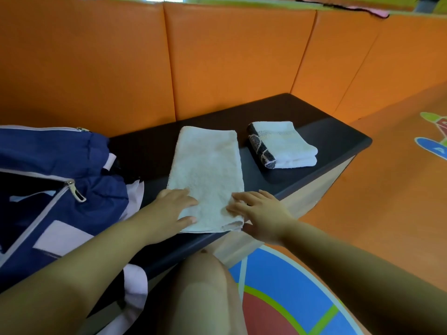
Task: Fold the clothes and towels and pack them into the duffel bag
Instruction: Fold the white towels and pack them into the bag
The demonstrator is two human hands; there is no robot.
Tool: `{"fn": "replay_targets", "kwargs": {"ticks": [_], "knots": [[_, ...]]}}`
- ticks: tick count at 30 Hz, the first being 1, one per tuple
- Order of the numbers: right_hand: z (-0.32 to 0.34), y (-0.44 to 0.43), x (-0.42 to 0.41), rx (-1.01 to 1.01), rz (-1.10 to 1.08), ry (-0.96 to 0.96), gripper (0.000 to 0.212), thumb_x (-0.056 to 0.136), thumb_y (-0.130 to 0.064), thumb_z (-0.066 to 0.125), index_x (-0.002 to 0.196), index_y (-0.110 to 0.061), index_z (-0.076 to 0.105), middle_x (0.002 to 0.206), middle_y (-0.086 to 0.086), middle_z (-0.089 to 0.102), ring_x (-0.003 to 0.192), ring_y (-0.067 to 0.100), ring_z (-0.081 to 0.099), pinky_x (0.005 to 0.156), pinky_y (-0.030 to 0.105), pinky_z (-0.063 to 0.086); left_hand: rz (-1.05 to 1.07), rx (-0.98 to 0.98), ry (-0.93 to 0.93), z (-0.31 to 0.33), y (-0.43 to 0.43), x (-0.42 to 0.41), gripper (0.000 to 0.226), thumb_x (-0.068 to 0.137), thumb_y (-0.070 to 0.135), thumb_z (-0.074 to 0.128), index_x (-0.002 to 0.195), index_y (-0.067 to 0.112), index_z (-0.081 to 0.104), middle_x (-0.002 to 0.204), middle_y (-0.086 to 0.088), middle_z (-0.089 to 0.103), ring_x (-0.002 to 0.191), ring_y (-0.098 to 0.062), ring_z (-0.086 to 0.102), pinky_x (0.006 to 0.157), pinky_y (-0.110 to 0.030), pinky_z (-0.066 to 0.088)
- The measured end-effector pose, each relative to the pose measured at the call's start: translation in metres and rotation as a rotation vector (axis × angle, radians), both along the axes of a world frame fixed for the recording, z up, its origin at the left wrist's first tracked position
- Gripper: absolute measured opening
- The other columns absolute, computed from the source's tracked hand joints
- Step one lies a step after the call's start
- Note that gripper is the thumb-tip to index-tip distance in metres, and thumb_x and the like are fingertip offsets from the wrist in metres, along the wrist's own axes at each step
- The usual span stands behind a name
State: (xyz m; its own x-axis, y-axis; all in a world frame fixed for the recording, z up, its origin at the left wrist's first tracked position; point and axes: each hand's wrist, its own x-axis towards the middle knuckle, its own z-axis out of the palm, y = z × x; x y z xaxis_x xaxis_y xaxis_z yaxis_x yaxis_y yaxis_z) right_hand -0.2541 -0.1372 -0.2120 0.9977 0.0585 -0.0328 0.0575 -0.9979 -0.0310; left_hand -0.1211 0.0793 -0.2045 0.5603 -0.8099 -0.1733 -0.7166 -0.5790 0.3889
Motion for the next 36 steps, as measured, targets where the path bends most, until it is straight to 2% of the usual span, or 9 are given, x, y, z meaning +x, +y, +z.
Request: {"fn": "replay_targets", "kwargs": {"ticks": [8, 10, 12, 14, 16, 21, 24, 29, 36], "knots": [[0.030, -0.009, 0.005, 0.514, -0.237, 0.146, 0.028, 0.097, -0.028, 0.049, 0.121, -0.018, 0.061, 0.121, 0.004, 0.063, 0.104, 0.019, 0.059, 0.095, 0.040, 0.047, -0.068, -0.032, 0.012, 0.005, 0.019, -0.008, 0.108, 0.048, 0.090, 0.039, 0.139, 0.033, 0.035, 0.151, 0.012, 0.021, 0.142, -0.009, 0.012, 0.110, -0.022, 0.003], [0.038, -0.008, 0.004, 0.676, -0.314, 0.166, 0.027, 0.099, -0.028, 0.045, 0.120, -0.021, 0.061, 0.118, 0.000, 0.064, 0.102, 0.017, 0.060, 0.096, 0.034, 0.046, -0.064, -0.060, -0.026, 0.007, 0.020, -0.009, 0.091, 0.061, 0.074, 0.058, 0.137, 0.028, 0.040, 0.141, 0.015, 0.035, 0.134, -0.005, 0.027, 0.112, -0.021, 0.008], [0.044, -0.008, 0.003, 0.765, -0.343, 0.147, 0.029, 0.099, -0.029, 0.045, 0.124, -0.023, 0.059, 0.121, -0.004, 0.061, 0.107, 0.014, 0.058, 0.100, 0.032, 0.043, 0.021, -0.214, 0.013, 0.009, 0.021, -0.009, 0.044, 0.079, 0.041, 0.069, 0.117, 0.025, 0.058, 0.110, 0.026, 0.055, 0.108, 0.003, 0.048, 0.109, -0.022, 0.029], [0.047, -0.010, 0.001, 0.823, -0.342, 0.097, 0.023, 0.098, -0.029, 0.046, 0.116, -0.030, 0.061, 0.117, -0.010, 0.062, 0.105, 0.010, 0.058, 0.101, 0.032, 0.043, 0.101, -0.368, 0.090, 0.014, 0.025, -0.005, 0.011, 0.085, 0.025, 0.067, 0.090, 0.034, 0.063, 0.080, 0.030, 0.064, 0.083, 0.008, 0.057, 0.085, -0.014, 0.042], [0.052, -0.010, -0.003, 0.913, -0.319, 0.044, 0.019, 0.098, -0.027, 0.047, 0.106, -0.039, 0.060, 0.111, -0.017, 0.063, 0.103, 0.005, 0.060, 0.099, 0.031, 0.044, 0.185, -0.503, 0.224, 0.022, 0.026, -0.001, 0.020, 0.084, 0.019, 0.068, 0.084, 0.038, 0.063, 0.082, 0.030, 0.067, 0.081, 0.009, 0.061, 0.074, -0.009, 0.043], [0.065, -0.006, 0.003, 1.123, -0.316, -0.046, 0.019, 0.100, -0.032, 0.039, 0.108, -0.038, 0.056, 0.106, -0.009, 0.067, 0.095, 0.011, 0.066, 0.081, 0.035, 0.056, 0.386, -0.766, 0.373, 0.041, 0.009, 0.007, 0.010, 0.088, 0.019, 0.062, 0.097, 0.021, 0.067, 0.099, -0.002, 0.071, 0.093, -0.017, 0.066, 0.081, -0.037, 0.052], [0.064, -0.006, 0.019, 1.082, -0.442, -0.082, 0.021, 0.100, -0.039, 0.037, 0.111, -0.032, 0.053, 0.104, -0.004, 0.065, 0.094, 0.021, 0.066, 0.067, 0.035, 0.057, 0.515, -0.782, 0.399, 0.040, -0.007, 0.014, 0.013, 0.090, 0.025, 0.059, 0.096, 0.014, 0.062, 0.098, -0.012, 0.069, 0.091, -0.028, 0.066, 0.080, -0.044, 0.052], [0.051, -0.020, 0.051, 0.866, -0.631, -0.126, 0.026, 0.099, -0.038, 0.040, 0.095, -0.015, 0.053, 0.091, 0.004, 0.061, 0.075, 0.015, 0.059, 0.049, 0.023, 0.044, 0.570, -0.582, 0.415, 0.026, -0.025, 0.031, 0.034, 0.082, 0.029, 0.069, 0.110, 0.022, 0.051, 0.095, -0.005, 0.065, 0.084, -0.018, 0.064, 0.067, -0.033, 0.051], [0.023, -0.036, 0.076, 0.594, -0.717, -0.043, 0.031, 0.097, -0.041, 0.044, 0.070, -0.025, 0.040, 0.070, -0.004, 0.049, 0.065, 0.014, 0.048, 0.058, 0.030, 0.038, 0.515, -0.349, 0.189, 0.006, -0.038, 0.044, 0.044, 0.085, 0.031, 0.063, 0.124, 0.028, 0.043, 0.085, 0.006, 0.053, 0.076, -0.012, 0.056, 0.062, -0.029, 0.043]]}}
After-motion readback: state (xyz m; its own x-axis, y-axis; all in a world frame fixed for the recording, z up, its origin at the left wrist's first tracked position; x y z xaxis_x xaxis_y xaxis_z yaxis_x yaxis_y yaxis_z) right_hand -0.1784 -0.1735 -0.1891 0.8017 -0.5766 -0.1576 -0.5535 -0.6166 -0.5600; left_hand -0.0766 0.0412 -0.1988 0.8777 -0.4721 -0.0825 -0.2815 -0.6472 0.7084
